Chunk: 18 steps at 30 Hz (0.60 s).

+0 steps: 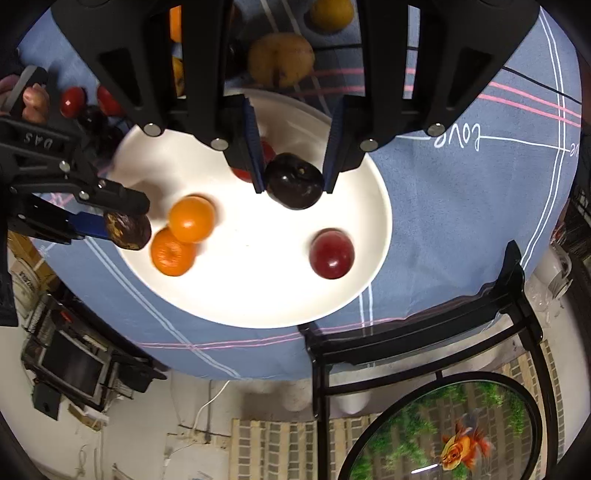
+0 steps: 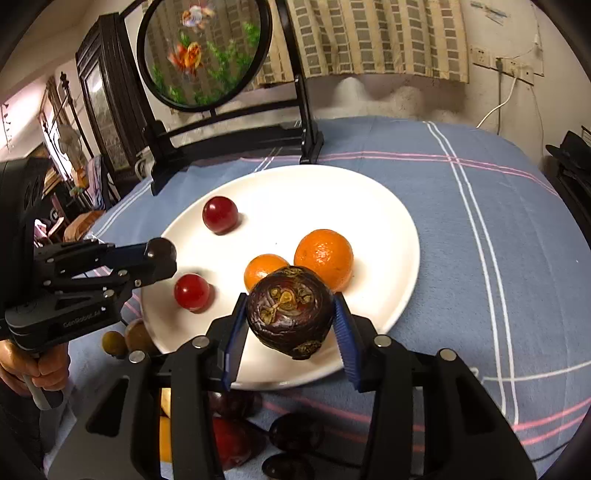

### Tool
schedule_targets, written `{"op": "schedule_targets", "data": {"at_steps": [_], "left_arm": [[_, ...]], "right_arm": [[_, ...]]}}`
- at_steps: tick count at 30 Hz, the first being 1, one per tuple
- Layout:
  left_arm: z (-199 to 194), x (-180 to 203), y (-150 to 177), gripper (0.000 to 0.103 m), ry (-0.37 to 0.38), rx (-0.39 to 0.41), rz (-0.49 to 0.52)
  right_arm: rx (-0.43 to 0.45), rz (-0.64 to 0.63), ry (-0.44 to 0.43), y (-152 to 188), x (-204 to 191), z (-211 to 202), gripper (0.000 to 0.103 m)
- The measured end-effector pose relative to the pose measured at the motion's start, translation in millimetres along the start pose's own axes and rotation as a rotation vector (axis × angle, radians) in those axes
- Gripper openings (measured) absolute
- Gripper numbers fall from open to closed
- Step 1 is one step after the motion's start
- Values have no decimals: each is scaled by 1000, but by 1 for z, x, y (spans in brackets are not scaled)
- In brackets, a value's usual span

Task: Organize fruits
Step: 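Lower both held fruits onto the white plate and open both grippers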

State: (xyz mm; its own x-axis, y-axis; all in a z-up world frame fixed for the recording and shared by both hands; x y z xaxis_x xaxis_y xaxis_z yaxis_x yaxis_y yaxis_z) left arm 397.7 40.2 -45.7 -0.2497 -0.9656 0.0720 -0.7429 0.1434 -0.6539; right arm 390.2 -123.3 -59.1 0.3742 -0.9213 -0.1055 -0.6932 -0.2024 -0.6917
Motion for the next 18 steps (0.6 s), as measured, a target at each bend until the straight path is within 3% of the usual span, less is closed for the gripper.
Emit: {"op": "schedule_targets", "data": {"at_steps": [1,3,5,10,11,15,18], "left_arm": [[0,0,0,34,-11,-3,2],[-7,1,2,59,-26,11,6],[-18,1,4,68,-38,37,-2],[-57,6,28,79,-10,95,-37],[-64,7,37,84,-7,106,-50],[-74,12,66,85,-14,118,-59],[-76,15,84,91,-34,108,-75]], "right_arm": [[1,-2,8,-1,1,0,47],[7,-7,-2,-2,1,-7,47],[28,-10,0,-2,3,-18,47],[69,-61,9,25,7,-58,47],[65,-62,10,35,9,-65,47],[18,-49,-31,66,11,-77,47],[-2,-84,-12,84,6,-81,47]]}}
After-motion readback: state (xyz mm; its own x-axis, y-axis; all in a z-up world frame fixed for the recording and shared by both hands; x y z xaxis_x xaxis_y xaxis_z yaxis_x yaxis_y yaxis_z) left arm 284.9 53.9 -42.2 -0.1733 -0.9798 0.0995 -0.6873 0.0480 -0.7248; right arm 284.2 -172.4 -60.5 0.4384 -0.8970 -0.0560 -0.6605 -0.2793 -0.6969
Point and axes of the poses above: each gripper's, at about its wrist camera, not at the fingertips, and z roughly the way its jaws point, x to its right, y to its underside, the point moved 6 cm from there along z, roughly the way its jaws point, and after that the axes turned 7 degrees about y, right-handed, at the moved point
